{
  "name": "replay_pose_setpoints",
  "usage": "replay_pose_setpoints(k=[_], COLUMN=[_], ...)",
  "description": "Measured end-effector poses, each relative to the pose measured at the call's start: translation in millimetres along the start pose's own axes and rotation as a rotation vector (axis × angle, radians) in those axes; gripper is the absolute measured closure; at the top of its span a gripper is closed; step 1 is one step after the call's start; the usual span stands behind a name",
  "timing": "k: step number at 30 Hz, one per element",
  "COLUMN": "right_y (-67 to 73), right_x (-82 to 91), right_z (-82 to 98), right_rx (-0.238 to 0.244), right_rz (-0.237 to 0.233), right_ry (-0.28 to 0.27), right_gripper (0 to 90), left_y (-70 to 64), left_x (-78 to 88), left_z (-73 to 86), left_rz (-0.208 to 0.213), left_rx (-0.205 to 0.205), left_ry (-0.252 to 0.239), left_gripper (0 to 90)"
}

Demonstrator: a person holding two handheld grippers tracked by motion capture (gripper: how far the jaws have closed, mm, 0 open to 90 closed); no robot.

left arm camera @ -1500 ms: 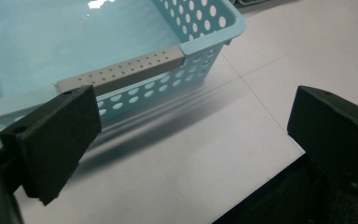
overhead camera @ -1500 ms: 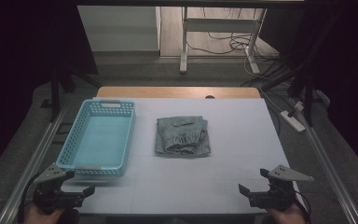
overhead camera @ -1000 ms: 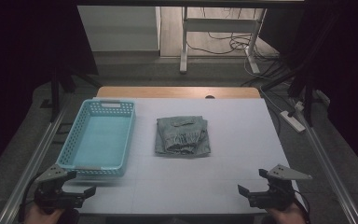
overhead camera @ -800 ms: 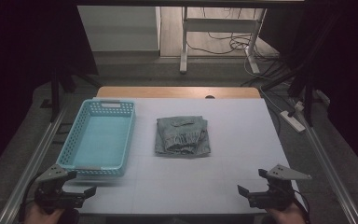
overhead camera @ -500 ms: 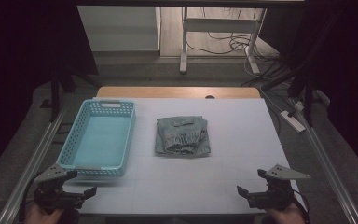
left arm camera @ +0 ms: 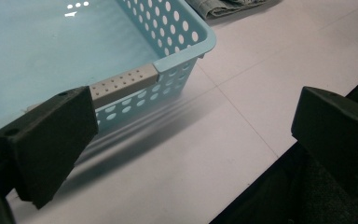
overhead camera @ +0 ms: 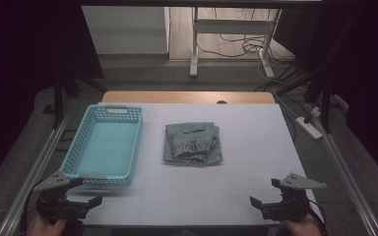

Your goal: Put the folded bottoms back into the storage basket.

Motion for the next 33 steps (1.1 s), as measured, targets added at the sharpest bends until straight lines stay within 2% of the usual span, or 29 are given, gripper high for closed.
replay_pose_setpoints(k=[8, 15, 26, 33], right_y=[-0.6, -0.7, -0.9, -0.8], right_x=[-0.5, -0.8, -1.2, -1.8], right_z=[0.2, 0.3, 0.4, 0.6], right_rx=[-0.006, -0.009, -0.010, -0.012], right_rz=[-0.001, -0.001, -0.002, -0.002], right_ry=[0.006, 0.009, 0.012, 0.017], right_gripper=[0.4, 0.4, 0.4, 0.5], left_y=[-4.4, -10.5, -15.8, -22.9], left_x=[-6.4, -9.3, -11.9, -19.2], left_z=[-3.9, -11.8, -21.1, -25.0], left_rz=[0.026, 0.036, 0.065, 0.077], left_rx=[-0.043, -0.104, -0.105, -0.145], left_ry=[0.009, -0.005, -0.040, -0.032], left_gripper=[0.0, 0.0, 0.0, 0.0])
Point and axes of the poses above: each handheld gripper's, and its own axes: x roughly backward along the jaws, z roughly out of its underside, y roughly to its left, the point moved 6 cm from there along -x, roughly forward along the jaws, and after that the axes turned 9 degrees about -z, right-handed, at the moved point
